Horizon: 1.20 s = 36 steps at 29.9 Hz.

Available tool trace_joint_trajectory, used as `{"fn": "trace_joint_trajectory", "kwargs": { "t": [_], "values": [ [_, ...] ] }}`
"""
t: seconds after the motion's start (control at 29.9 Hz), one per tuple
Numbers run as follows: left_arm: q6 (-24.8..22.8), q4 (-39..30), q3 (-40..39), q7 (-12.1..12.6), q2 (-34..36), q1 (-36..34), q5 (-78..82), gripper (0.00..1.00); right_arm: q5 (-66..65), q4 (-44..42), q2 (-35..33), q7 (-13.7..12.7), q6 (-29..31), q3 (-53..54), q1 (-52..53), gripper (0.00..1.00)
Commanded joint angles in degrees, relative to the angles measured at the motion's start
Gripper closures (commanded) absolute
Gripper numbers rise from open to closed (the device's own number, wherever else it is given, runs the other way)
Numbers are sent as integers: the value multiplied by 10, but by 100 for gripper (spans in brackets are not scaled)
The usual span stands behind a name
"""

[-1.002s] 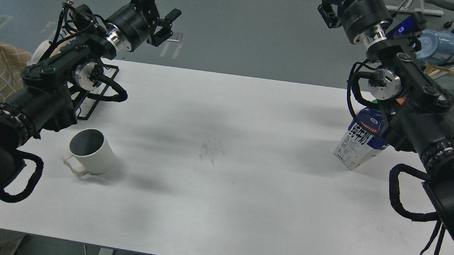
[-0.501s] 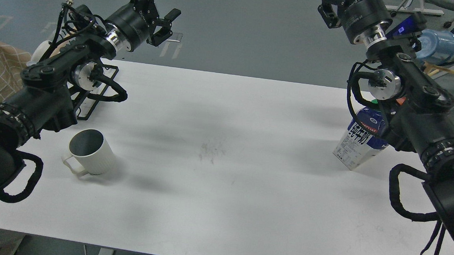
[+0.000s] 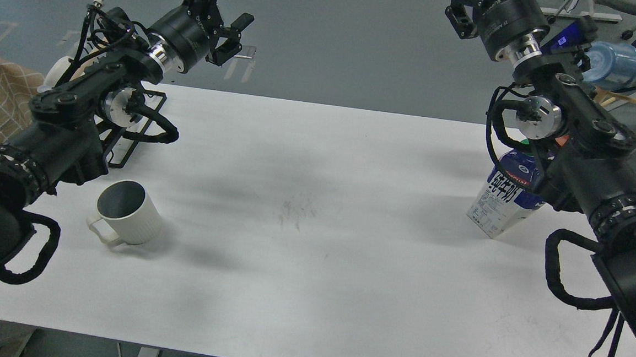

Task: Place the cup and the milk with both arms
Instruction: 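Raise both arms above the table toward the mug and carton, then lower the left gripper to the white mug's rim and grasp it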

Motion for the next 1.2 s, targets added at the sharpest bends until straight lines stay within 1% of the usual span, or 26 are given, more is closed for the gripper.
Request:
{"fn": "trace_joint_trajectory", "kwargs": {
  "t": [0.0, 0.23, 0.33, 0.37, 0.4, 0.47, 0.53, 0.57, 0.6, 0.67, 0.7, 0.74, 0.77, 0.84, 0.87, 0.9, 0.94, 0.97, 1.04, 1.17],
  "values": [
    [0, -1, 0, 1, 0, 0, 1, 0, 0, 0, 0, 0, 0, 0, -1, 0],
    [0, -36, 4, 3, 10, 0, 9, 0, 0, 1, 0, 0, 0, 0, -1, 0],
    [0, -77, 12, 5, 38, 0, 27, 0, 0, 1, 0, 0, 0, 0, 0, 0],
    [0, -108, 12, 7, 60, 0, 53, 0, 0, 2, 0, 0, 0, 0, 0, 0],
    [0, -125, 12, 8, 73, 0, 74, 0, 0, 2, 0, 0, 0, 0, 0, 0],
    [0, -212, 12, 10, 138, 0, 181, 0, 0, 3, 0, 0, 0, 0, 0, 0],
    [0, -260, 12, 11, 177, 2, 243, 0, 0, 3, 0, 0, 0, 0, 0, 0],
    [0, -306, 11, 10, 219, 6, 302, 0, 0, 4, 0, 0, 0, 0, -1, 0],
    [0, -326, 11, 10, 239, 7, 332, 0, 0, 4, 0, 0, 0, 0, -1, 0],
    [0, -406, 12, 7, 320, 17, 435, 0, 0, 6, 0, 0, 1, 0, -3, 0],
    [0, -425, 12, 6, 341, 22, 457, 0, 0, 7, 0, 0, 1, 0, -3, 0],
    [0, -458, 12, 5, 379, 35, 496, 0, 0, 8, 0, 0, 1, 0, -6, 0],
    [0, -458, 12, 5, 380, 35, 497, 0, 0, 8, 0, 0, 1, 0, -6, 0],
    [0, -514, 12, 0, 447, 57, 572, 0, 0, 12, 0, 0, 1, 0, -7, 0],
    [0, -526, 13, -1, 462, 64, 591, 0, 0, 13, 0, 0, 1, 0, -7, 0],
    [0, -545, 12, -9, 492, 85, 628, 0, 0, 13, 0, 0, 1, 0, -7, 0],
    [0, -559, 12, -28, 517, 108, 662, 0, 0, 13, 0, 0, 1, 0, -7, 0],
    [0, -564, 12, -38, 528, 119, 679, 0, 0, 14, 0, 0, 1, 0, -7, 0],
    [0, -565, 12, -39, 548, 148, 735, 0, 0, 17, 0, 0, 1, 0, -8, 0],
    [0, -545, 14, -39, 551, 186, 792, 0, 0, 22, 0, 0, 2, -1, -10, 0]
  ]
}}
